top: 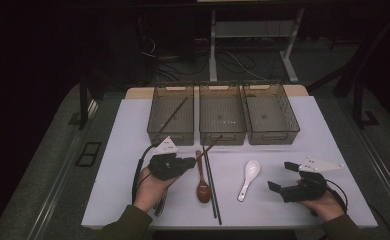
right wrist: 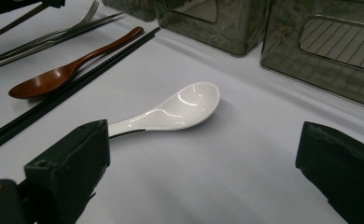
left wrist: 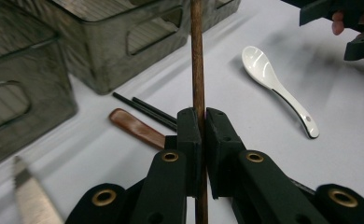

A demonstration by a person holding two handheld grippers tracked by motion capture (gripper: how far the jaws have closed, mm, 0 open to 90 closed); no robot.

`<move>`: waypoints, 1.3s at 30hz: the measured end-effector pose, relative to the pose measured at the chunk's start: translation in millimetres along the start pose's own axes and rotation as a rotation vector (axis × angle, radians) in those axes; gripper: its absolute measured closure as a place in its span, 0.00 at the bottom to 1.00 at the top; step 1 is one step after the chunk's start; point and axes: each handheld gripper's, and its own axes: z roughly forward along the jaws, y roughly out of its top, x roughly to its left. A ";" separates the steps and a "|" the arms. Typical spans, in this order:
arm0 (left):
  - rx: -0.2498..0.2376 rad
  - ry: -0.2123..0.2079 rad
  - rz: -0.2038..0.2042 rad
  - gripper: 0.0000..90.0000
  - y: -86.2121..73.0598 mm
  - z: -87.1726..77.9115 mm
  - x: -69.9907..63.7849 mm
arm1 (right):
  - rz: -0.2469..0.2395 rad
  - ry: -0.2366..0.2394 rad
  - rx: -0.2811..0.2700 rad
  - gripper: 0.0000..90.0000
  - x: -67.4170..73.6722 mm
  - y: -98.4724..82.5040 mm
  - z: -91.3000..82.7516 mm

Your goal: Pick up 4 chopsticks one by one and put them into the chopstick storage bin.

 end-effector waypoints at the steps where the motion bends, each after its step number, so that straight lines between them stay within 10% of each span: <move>1: -0.004 0.006 -0.004 0.93 0.2 -1.9 1.8 | 0.000 0.000 0.000 0.03 0.1 0.0 0.0; 17: -0.034 0.082 -0.049 0.93 2.1 -28.4 36.4 | 0.001 0.002 0.006 0.03 0.7 -0.2 0.7; 39: -0.029 0.145 -0.030 0.93 37.2 -22.4 71.4 | 0.005 -0.007 0.011 0.03 -0.7 -1.2 1.5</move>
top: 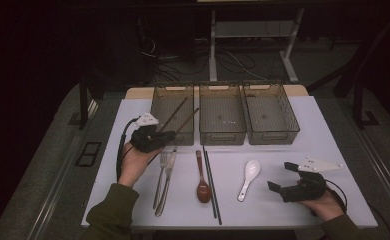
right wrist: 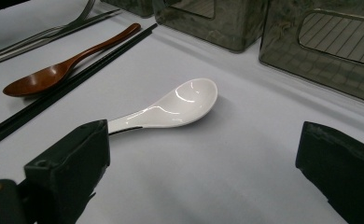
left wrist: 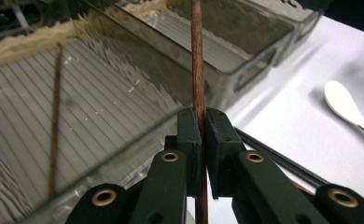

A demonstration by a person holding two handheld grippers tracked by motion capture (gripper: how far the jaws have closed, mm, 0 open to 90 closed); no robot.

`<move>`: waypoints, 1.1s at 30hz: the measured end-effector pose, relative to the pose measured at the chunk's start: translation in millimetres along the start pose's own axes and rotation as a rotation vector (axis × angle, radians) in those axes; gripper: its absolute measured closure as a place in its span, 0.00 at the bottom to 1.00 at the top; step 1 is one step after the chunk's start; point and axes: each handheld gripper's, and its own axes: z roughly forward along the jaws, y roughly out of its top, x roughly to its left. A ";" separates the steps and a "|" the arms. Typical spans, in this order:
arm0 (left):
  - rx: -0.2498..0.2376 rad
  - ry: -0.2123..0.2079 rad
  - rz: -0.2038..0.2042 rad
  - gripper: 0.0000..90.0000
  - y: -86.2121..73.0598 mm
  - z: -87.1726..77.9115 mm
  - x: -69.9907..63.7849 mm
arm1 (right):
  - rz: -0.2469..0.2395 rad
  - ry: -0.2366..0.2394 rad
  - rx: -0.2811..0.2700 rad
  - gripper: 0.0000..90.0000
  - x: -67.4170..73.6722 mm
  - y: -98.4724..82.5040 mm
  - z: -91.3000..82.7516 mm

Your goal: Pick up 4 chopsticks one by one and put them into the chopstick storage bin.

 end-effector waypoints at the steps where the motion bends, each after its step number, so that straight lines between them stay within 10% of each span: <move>1: 0.001 0.004 0.000 0.93 3.0 0.1 2.2 | -0.001 0.000 0.000 0.03 -0.1 0.0 -0.1; 33: 0.034 0.067 0.035 0.93 79.7 50.2 61.6 | 0.002 0.003 -0.004 0.03 -0.8 -0.4 -0.6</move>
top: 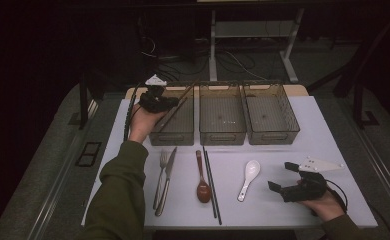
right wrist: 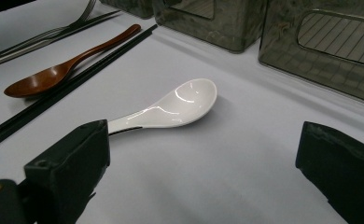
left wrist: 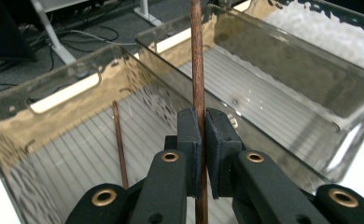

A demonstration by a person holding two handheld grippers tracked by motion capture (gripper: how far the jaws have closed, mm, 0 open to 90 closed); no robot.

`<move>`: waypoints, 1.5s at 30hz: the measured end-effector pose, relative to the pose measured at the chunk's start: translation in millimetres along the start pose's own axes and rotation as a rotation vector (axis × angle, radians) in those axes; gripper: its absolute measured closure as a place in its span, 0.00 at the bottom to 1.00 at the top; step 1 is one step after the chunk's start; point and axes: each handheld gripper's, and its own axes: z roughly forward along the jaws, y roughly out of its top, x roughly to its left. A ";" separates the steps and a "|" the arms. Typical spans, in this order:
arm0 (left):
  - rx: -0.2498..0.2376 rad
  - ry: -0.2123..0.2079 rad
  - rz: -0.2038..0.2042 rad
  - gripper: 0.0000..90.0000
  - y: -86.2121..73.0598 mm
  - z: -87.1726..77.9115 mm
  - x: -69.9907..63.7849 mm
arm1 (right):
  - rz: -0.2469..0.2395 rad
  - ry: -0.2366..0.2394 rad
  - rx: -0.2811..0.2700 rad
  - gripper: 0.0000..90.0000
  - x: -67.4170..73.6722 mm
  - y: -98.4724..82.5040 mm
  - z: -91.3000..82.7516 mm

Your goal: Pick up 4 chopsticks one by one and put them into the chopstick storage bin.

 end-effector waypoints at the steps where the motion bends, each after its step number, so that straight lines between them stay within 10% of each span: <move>1: -0.004 0.005 -0.003 0.93 1.3 2.9 1.0 | 0.000 0.000 0.000 0.03 0.0 0.0 -0.1; 28: 0.170 0.158 -0.110 0.92 -17.2 48.9 23.3 | 0.003 0.005 -0.008 0.03 0.0 -0.2 -2.0; 45: 0.126 0.163 -0.098 0.64 -6.9 32.2 14.0 | -0.002 0.005 -0.005 0.03 0.5 -0.1 -1.6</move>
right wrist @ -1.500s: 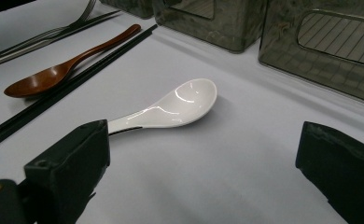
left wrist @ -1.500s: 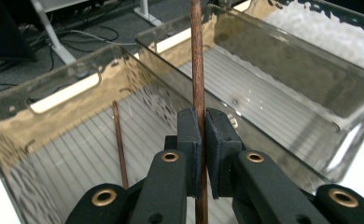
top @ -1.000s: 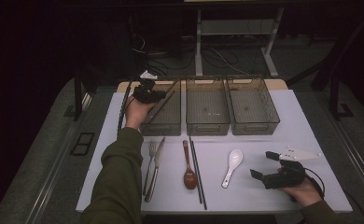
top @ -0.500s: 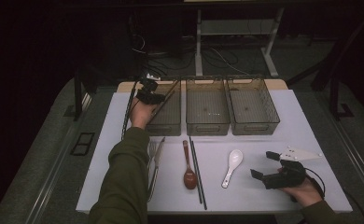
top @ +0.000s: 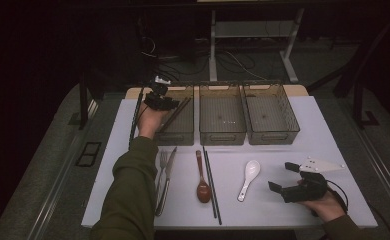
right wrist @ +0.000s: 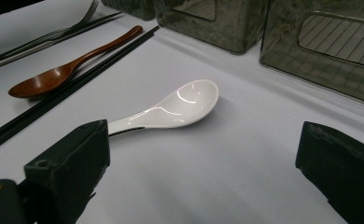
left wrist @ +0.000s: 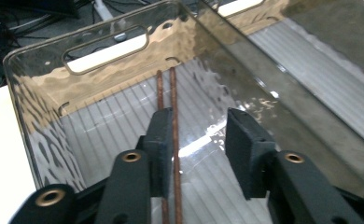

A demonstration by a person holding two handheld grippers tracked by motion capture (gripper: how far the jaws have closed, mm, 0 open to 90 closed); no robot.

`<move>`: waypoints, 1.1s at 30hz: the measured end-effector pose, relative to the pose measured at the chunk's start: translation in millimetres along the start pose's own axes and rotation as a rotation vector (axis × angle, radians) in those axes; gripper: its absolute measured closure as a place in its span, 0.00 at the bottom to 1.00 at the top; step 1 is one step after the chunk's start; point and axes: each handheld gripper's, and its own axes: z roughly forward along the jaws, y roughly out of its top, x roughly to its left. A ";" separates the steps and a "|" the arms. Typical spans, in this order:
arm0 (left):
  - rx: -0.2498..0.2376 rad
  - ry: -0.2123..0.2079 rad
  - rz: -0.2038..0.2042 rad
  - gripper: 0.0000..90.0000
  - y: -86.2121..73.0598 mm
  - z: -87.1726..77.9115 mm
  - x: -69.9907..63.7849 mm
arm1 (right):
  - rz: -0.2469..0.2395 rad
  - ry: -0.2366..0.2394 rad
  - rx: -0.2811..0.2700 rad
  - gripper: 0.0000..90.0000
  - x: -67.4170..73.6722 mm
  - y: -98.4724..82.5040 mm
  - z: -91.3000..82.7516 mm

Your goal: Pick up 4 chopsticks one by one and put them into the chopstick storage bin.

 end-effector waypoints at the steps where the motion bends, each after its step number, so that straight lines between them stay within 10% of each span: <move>1: -0.006 -0.006 -0.002 0.62 0.9 -2.0 -2.2 | 0.000 0.000 0.001 0.03 0.1 0.0 0.1; 17: -0.087 -0.078 0.028 0.38 1.6 -40.4 -29.8 | -0.001 -0.003 0.000 0.03 0.1 0.0 -0.2; 33: -0.105 -0.144 0.070 0.35 -40.5 -69.4 -59.2 | 0.001 -0.005 0.004 0.03 0.2 -0.3 0.5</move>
